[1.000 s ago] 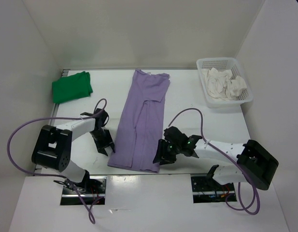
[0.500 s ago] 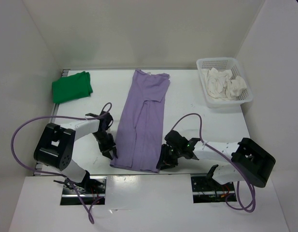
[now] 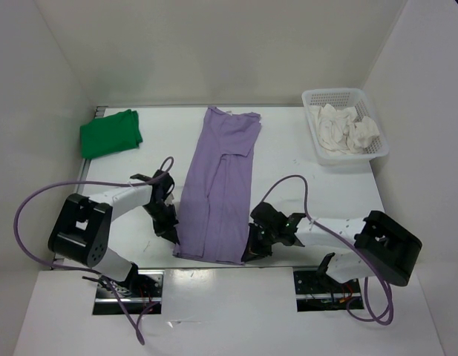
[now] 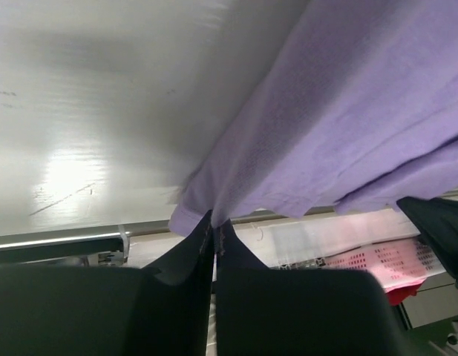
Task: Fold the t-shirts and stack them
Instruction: Grab the bottom of the folded rectangular tshirt with both arms, then fold the folded rectangular tshirt in 1/3 of the way
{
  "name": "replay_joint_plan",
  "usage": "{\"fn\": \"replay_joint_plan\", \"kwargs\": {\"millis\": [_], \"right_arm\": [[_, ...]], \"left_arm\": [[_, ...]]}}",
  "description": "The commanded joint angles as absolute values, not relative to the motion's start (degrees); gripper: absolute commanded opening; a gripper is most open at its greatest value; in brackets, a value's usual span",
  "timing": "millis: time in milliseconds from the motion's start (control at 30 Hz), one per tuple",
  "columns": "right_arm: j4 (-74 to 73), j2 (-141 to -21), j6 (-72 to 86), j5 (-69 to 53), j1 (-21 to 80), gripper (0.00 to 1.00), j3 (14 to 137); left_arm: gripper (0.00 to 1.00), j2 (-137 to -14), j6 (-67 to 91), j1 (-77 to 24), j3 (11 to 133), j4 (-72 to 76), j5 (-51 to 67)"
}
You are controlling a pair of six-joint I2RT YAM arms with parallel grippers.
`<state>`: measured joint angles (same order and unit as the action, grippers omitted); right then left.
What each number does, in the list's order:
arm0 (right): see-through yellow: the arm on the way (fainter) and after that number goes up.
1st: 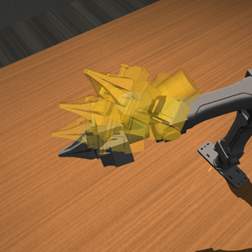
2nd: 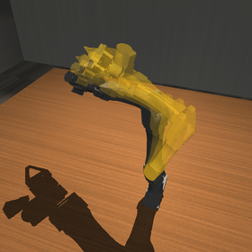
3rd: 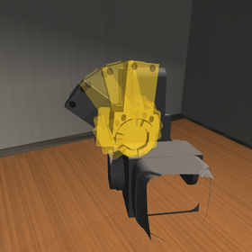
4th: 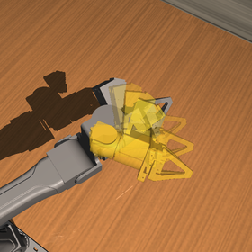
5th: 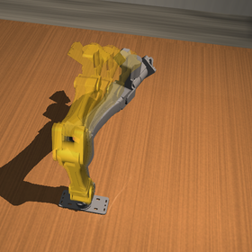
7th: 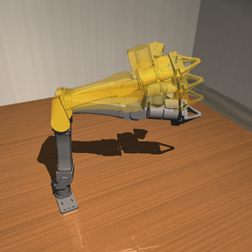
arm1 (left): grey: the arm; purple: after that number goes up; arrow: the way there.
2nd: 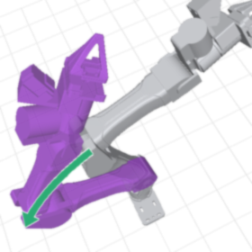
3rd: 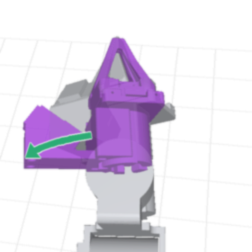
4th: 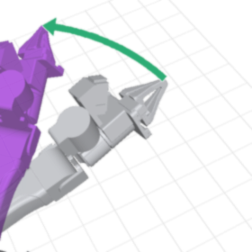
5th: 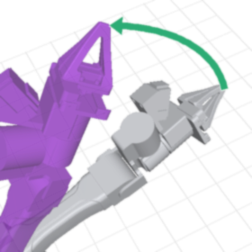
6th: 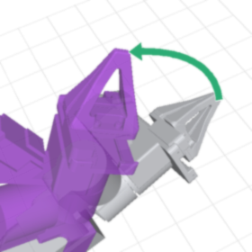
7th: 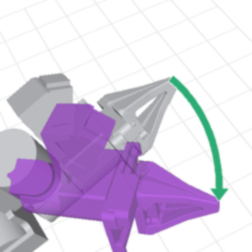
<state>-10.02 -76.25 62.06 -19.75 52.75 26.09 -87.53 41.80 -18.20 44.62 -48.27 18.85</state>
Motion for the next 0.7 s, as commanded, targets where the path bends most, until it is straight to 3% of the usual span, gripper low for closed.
{"fn": "replay_joint_plan", "kwargs": {"millis": [0,67,300,667], "right_arm": [[-12.72,-72.35,62.75,-16.18,53.35,0.00,29.78],[-16.24,-67.79,61.27,-14.50,52.13,0.00,31.89],[-25.93,-65.74,45.54,-19.59,29.64,0.00,39.02],[-25.40,-87.17,34.81,-14.59,23.39,0.00,58.79]], "left_arm": [[0.00,-84.99,40.34,-18.54,45.53,-50.45,20.65],[0.00,-83.50,39.81,-18.54,46.84,-51.06,20.65],[0.00,-82.88,41.74,-11.96,55.62,-45.71,25.74],[0.05,-100.01,49.39,-9.58,76.09,-28.48,24.97]]}}
